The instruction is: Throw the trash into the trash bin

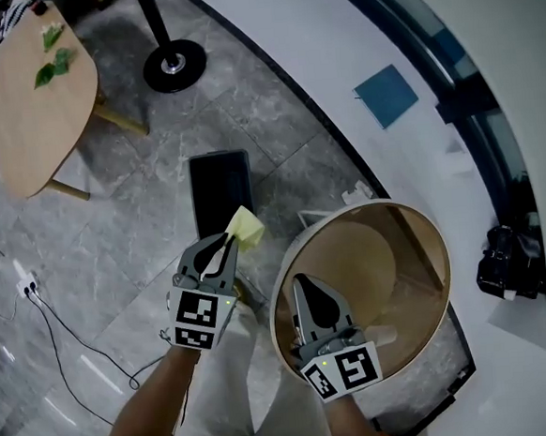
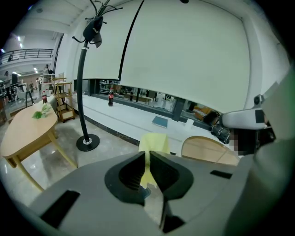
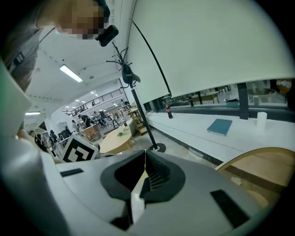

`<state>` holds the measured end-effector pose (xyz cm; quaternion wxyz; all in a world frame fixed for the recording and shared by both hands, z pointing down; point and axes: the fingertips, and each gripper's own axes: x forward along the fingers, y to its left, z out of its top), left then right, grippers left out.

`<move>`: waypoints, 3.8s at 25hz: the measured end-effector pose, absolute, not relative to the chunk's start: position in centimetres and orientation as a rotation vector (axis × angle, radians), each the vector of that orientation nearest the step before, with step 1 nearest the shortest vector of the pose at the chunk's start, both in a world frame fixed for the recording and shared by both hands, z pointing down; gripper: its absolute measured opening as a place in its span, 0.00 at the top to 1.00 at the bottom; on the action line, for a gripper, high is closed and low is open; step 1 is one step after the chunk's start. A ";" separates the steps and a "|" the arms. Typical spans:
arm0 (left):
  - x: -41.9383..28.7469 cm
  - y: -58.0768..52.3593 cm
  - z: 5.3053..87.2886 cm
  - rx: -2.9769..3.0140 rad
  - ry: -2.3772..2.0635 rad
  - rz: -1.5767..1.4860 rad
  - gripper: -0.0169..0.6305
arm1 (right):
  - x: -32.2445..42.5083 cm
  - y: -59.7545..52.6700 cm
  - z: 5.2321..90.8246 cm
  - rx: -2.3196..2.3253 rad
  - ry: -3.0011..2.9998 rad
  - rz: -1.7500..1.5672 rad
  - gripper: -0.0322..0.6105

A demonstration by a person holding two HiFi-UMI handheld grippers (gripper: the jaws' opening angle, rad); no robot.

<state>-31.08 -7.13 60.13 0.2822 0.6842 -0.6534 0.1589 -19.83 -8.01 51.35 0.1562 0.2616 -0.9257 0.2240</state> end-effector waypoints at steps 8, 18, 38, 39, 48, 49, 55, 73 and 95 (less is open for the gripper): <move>-33.7 -8.1 66.1 1.769 -1.741 0.435 0.90 | -21.2 -9.4 55.3 0.822 -2.596 0.678 0.92; -35.2 -8.7 75.0 1.712 -1.721 0.534 0.90 | -20.3 -9.0 61.4 0.862 -2.506 0.759 0.92; -36.2 -8.9 75.2 1.627 -1.760 0.492 0.57 | -20.2 -9.1 61.5 0.841 -2.507 0.774 0.92; -36.3 -8.9 75.1 1.623 -1.761 0.494 0.57 | -20.2 -9.1 61.4 0.840 -2.509 0.774 0.92; -35.5 -8.4 72.6 1.591 -1.782 0.465 0.84 | -19.2 -9.1 59.7 0.830 -2.534 0.759 0.92; -35.4 -8.2 72.3 1.584 -1.785 0.472 0.93 | -19.0 -9.1 59.5 0.829 -2.535 0.757 0.92; -34.2 -7.4 70.1 1.591 -1.791 0.485 0.94 | -18.0 -8.4 57.8 0.832 -2.555 0.746 0.92; -9.7 -9.5 57.4 1.976 -1.508 0.480 0.94 | 1.9 -7.6 47.5 1.257 -2.543 0.656 0.92; 17.8 -7.7 53.2 2.427 -1.013 0.608 0.62 | 26.3 -2.1 46.3 1.820 -2.293 0.741 0.92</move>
